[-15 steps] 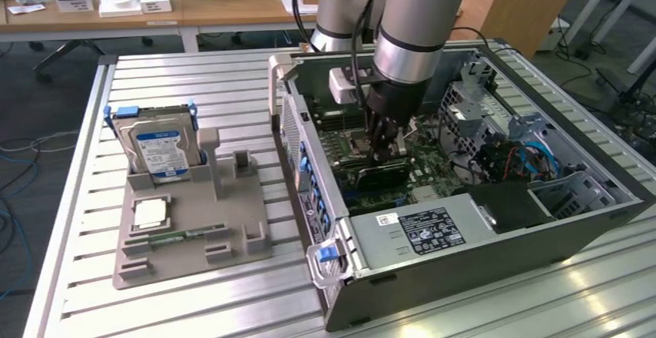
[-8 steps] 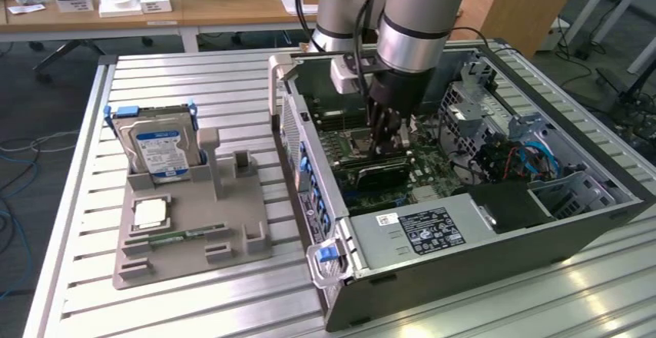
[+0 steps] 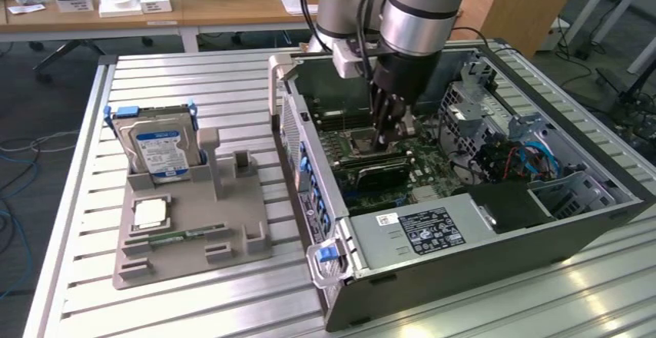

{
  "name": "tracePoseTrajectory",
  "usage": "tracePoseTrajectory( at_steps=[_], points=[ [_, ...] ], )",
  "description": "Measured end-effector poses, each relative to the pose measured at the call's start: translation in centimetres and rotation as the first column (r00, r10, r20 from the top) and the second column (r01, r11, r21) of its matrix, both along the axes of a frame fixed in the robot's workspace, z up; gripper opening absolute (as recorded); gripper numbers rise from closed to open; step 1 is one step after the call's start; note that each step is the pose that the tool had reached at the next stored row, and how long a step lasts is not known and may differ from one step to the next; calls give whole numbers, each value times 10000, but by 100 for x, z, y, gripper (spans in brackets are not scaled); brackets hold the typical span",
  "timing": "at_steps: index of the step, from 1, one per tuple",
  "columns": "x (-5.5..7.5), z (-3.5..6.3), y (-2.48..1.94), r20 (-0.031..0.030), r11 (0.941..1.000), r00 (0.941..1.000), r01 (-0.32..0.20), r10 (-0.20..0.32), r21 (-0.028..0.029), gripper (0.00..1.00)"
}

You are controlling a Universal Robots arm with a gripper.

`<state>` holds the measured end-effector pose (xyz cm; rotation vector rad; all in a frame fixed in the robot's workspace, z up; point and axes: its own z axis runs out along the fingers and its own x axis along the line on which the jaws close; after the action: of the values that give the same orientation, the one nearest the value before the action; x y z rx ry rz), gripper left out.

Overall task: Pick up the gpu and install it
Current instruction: 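Press down on the gpu until it lock into place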

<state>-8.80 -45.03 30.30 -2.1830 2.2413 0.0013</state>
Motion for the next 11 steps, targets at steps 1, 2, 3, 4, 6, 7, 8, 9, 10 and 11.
tracePoseTrajectory(
  at_steps=[1, 2, 3, 4, 6, 7, 8, 9, 10, 11],
  points=[
    [0, 24, 0, 0, 10000, 10000, 0, 0, 0, 11],
    [0, 47, 0, 0, 10000, 10000, 1, -1, 0, 11],
    [0, 68, 0, 0, 10000, 10000, 1, -1, 0, 11],
    [0, 88, 0, 0, 10000, 10000, 0, 0, 1, 11],
    [0, 126, 0, 0, 10000, 10000, 0, 0, 0, 11],
    [0, 144, 0, 0, 10000, 10000, 1, -1, 0, 11],
    [0, 158, 0, 1, 10000, 10000, 0, 0, 1, 11],
    [0, 173, 0, 0, 10000, 10000, 0, 0, 0, 11],
    [0, 184, 0, 0, 10000, 10000, 0, 0, 1, 11],
    [0, 193, 0, 0, 10000, 10000, 0, 0, 1, 11]
  ],
)
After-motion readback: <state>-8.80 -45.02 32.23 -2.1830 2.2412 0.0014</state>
